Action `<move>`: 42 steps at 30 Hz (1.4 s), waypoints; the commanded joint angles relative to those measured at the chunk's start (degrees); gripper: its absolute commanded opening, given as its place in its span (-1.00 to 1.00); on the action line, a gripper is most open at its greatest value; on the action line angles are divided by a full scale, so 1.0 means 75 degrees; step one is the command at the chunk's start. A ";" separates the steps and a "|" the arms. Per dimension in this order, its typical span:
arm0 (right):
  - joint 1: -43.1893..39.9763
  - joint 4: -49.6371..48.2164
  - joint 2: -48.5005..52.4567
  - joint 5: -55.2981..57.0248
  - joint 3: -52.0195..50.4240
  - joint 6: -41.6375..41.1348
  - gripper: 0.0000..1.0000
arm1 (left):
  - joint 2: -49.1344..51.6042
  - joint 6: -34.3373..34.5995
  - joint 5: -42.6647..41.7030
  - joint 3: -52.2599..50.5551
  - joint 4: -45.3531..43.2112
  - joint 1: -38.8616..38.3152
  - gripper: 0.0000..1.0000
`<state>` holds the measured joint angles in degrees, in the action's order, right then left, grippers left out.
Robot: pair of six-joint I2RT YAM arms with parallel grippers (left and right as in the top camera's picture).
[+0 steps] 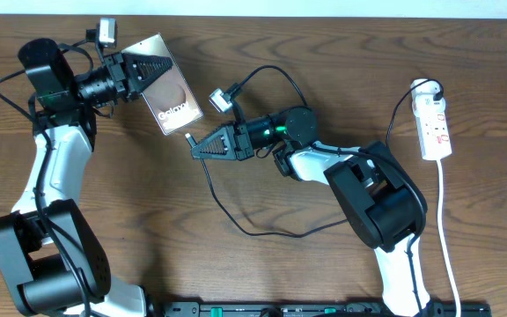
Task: Plug charger to phone and switch on socket
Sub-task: 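Push the connector into the phone's port with the right gripper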
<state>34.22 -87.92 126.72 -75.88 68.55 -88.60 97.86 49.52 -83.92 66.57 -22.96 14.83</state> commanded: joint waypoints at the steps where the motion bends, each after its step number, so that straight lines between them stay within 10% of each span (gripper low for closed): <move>1: 0.0000 -0.0315 -0.0041 0.0262 0.0061 -0.0070 -0.98 | -0.0146 0.0038 -0.0268 0.0085 -0.0076 0.0012 -0.85; 42: -0.0041 -0.0315 -0.0050 0.0122 0.0213 0.0804 -0.98 | -0.0146 -0.0131 -0.0443 0.0085 -0.0070 0.0009 -0.85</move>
<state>34.20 -87.96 126.72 -75.05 68.95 -83.99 97.86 49.28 -84.95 66.57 -22.96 14.83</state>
